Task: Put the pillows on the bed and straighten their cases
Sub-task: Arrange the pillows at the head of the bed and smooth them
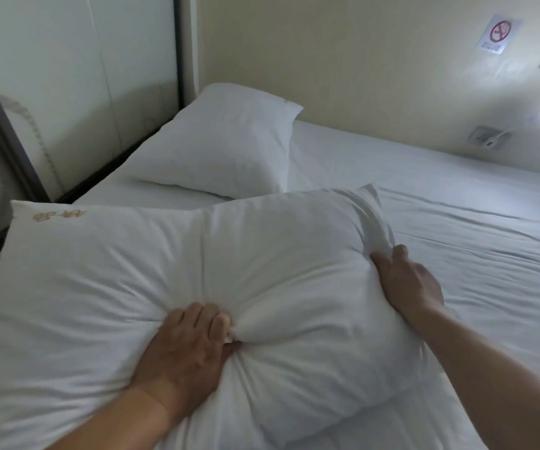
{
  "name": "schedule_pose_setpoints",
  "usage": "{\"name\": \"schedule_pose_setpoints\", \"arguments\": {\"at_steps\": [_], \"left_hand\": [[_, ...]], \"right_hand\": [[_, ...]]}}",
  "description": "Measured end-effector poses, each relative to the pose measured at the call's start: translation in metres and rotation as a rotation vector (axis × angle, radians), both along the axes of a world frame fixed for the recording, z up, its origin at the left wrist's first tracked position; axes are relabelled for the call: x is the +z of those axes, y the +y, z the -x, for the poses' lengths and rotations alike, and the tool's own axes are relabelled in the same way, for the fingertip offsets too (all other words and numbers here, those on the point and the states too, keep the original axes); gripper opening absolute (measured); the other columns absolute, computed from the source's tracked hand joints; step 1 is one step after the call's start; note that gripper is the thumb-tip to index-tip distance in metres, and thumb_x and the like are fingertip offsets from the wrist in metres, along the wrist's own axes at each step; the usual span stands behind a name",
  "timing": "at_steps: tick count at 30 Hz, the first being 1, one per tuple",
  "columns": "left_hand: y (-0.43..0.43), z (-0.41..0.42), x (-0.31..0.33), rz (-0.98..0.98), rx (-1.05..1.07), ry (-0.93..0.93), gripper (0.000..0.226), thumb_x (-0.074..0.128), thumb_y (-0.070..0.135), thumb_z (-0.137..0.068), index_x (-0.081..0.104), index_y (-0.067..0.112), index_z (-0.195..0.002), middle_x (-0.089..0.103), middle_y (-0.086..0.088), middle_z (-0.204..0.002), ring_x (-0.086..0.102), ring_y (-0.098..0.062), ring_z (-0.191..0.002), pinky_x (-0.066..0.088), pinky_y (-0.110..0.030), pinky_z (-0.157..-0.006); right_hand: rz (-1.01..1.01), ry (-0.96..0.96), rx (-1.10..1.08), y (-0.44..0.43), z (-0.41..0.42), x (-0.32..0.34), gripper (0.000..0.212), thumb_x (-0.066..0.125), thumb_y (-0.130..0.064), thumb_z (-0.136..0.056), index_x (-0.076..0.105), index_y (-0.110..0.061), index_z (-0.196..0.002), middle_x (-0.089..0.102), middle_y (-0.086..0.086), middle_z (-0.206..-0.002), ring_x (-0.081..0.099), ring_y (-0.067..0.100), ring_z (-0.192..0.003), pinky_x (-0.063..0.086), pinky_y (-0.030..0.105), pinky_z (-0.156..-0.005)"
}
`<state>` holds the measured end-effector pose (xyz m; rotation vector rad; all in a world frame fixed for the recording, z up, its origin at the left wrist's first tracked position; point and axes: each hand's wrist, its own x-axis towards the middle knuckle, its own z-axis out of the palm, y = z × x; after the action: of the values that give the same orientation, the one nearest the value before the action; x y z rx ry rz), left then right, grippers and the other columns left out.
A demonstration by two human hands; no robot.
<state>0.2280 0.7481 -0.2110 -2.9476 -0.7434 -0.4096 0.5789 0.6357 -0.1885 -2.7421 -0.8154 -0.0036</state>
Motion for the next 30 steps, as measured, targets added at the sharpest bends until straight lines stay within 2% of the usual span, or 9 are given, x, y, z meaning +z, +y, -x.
{"name": "schedule_pose_setpoints", "arguments": {"at_steps": [6,11,14,17,20,24,26,28,30], "left_hand": [[0.057,0.007,0.078,-0.173,-0.255,-0.069,0.020,0.042,0.021,-0.082,0.057,0.009,-0.077,0.060,-0.010,-0.059,0.060,-0.030,-0.047,0.046,-0.030,-0.039],[0.110,-0.007,0.143,-0.344,-0.290,0.080,0.027,0.037,0.019,-0.085,0.060,0.008,-0.079,0.063,-0.010,-0.068,0.060,-0.030,-0.060,0.047,-0.037,-0.053],[0.109,-0.002,0.117,-0.090,0.127,0.215,0.035,0.031,0.036,-0.094,0.052,0.024,-0.118,0.057,-0.002,-0.119,0.051,-0.025,-0.107,0.039,-0.041,-0.087],[0.082,-0.002,0.083,0.395,0.412,0.179,0.063,0.021,0.071,-0.084,0.024,0.047,-0.142,0.023,-0.001,-0.155,0.019,-0.027,-0.141,0.017,-0.055,-0.111],[0.040,-0.006,0.053,0.493,0.432,0.139,0.097,0.009,0.094,-0.059,-0.004,0.050,-0.145,-0.012,0.002,-0.161,-0.016,-0.028,-0.145,0.000,-0.067,-0.108],[0.008,-0.002,0.026,0.566,0.677,-0.037,0.118,0.009,0.102,-0.040,-0.014,0.047,-0.142,-0.024,-0.004,-0.158,-0.026,-0.032,-0.141,0.000,-0.073,-0.102],[0.007,-0.009,0.017,0.581,0.775,-0.072,0.117,0.014,0.101,-0.043,-0.015,0.046,-0.142,-0.024,-0.007,-0.157,-0.022,-0.034,-0.142,0.005,-0.073,-0.101],[0.003,-0.021,0.007,0.517,0.792,-0.092,0.106,0.025,0.094,-0.057,-0.002,0.043,-0.145,-0.007,-0.010,-0.159,-0.005,-0.035,-0.143,0.017,-0.069,-0.101],[-0.005,-0.027,-0.001,0.397,0.762,-0.190,0.083,0.043,0.080,-0.071,0.031,0.037,-0.140,0.033,-0.013,-0.146,0.030,-0.035,-0.133,0.034,-0.057,-0.092]], "right_hand": [[0.058,0.007,0.010,-0.069,0.053,0.053,0.031,0.032,-0.054,-0.089,0.037,-0.024,-0.083,0.067,0.024,-0.094,0.062,0.041,-0.087,0.038,0.041,-0.066],[0.236,0.185,0.145,-0.114,0.149,0.049,0.024,0.029,-0.051,-0.091,0.043,-0.032,-0.087,0.070,0.008,-0.099,0.066,0.031,-0.096,0.038,0.036,-0.066],[0.311,0.035,0.225,-0.110,0.159,0.062,0.022,0.029,-0.059,-0.090,0.036,-0.041,-0.081,0.069,-0.001,-0.099,0.067,0.022,-0.097,0.038,0.035,-0.065],[0.149,-0.053,0.263,-0.073,0.140,0.072,0.038,0.030,-0.069,-0.083,0.043,-0.035,-0.094,0.064,-0.003,-0.104,0.063,0.024,-0.102,0.043,0.036,-0.071],[0.138,0.103,0.312,-0.002,0.113,0.074,0.078,0.028,-0.082,-0.075,0.040,-0.034,-0.135,0.051,0.004,-0.136,0.049,0.030,-0.123,0.041,0.044,-0.095],[0.184,0.378,0.277,0.076,0.085,0.042,0.102,0.025,-0.096,-0.058,0.028,-0.042,-0.145,0.039,0.005,-0.152,0.038,0.030,-0.136,0.029,0.048,-0.107],[0.258,0.377,0.282,0.084,0.083,0.015,0.067,0.025,-0.092,-0.064,0.030,-0.063,-0.124,0.048,0.005,-0.143,0.046,0.029,-0.129,0.034,0.048,-0.096],[0.367,0.229,0.406,0.081,0.079,-0.003,0.025,0.023,-0.078,-0.080,0.022,-0.067,-0.102,0.054,0.007,-0.129,0.054,0.030,-0.116,0.040,0.047,-0.085],[0.453,0.146,0.466,0.075,0.080,-0.004,0.028,0.019,-0.070,-0.086,0.023,-0.063,-0.113,0.053,0.006,-0.121,0.056,0.029,-0.112,0.043,0.048,-0.086]]}}
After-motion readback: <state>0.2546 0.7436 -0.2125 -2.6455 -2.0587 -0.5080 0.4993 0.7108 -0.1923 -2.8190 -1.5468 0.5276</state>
